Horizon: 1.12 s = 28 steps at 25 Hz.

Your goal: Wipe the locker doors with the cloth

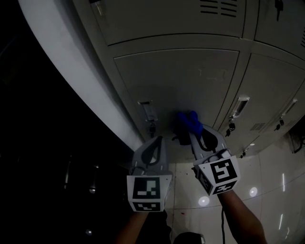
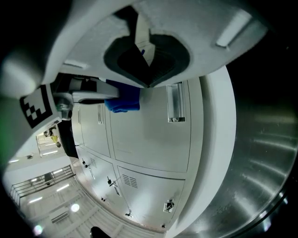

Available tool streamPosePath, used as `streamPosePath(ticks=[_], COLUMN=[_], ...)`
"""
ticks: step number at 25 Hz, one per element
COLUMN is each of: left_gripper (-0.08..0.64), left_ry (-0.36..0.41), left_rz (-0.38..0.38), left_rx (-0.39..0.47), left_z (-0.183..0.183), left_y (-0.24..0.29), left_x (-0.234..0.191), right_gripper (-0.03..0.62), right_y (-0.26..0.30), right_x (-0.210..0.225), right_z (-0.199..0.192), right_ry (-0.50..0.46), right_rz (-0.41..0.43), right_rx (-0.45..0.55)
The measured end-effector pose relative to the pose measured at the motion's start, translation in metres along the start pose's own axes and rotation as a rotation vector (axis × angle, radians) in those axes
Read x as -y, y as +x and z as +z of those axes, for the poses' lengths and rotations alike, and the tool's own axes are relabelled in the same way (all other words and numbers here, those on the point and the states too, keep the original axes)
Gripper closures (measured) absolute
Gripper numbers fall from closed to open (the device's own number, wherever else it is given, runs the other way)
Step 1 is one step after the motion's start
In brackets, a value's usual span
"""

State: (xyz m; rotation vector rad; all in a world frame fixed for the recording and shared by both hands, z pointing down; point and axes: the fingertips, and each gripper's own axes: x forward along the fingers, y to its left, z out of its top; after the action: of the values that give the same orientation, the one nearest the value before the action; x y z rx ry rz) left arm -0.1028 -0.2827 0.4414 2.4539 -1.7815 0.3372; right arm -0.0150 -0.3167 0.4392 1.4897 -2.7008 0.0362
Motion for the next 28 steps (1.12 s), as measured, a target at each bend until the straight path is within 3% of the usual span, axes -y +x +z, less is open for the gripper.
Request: streamPosePath(ticks=[12,15,18,23,28], left_gripper=[0.557,0.557,0.557,0.557,0.557], left_ry=[-0.015,-0.017,-0.027,-0.020,-0.014], left_rz=[-0.007,0.003,0.028,0.075,0.112], left_rx=[-0.008,-0.007,0.014,0.049,0.074], left_z=[-0.005,-0.007,-0.005,0.001,0.005], left_y=[0.005,0.003,-0.003,-0.014,-0.024], left_x=[0.008,0.006,0.001,-0.013,-0.021], right_gripper=[0.534,0.535,0.534,0.534,0.534], right_y=[-0.038,-0.038,-0.037,-0.018,0.007], right_x=[0.068,0.068,0.046,-0.028,-0.081], right_z=[-0.016,-0.016,-0.012,-0.002,-0.012], right_ry=[-0.028,-0.026,-0.027,-0.062,-0.028], right_rz=[-0.141,-0.140,-0.087,0.083,0.175], right_rx=[-0.033,-0.031,-0.021,-0.002,-0.002])
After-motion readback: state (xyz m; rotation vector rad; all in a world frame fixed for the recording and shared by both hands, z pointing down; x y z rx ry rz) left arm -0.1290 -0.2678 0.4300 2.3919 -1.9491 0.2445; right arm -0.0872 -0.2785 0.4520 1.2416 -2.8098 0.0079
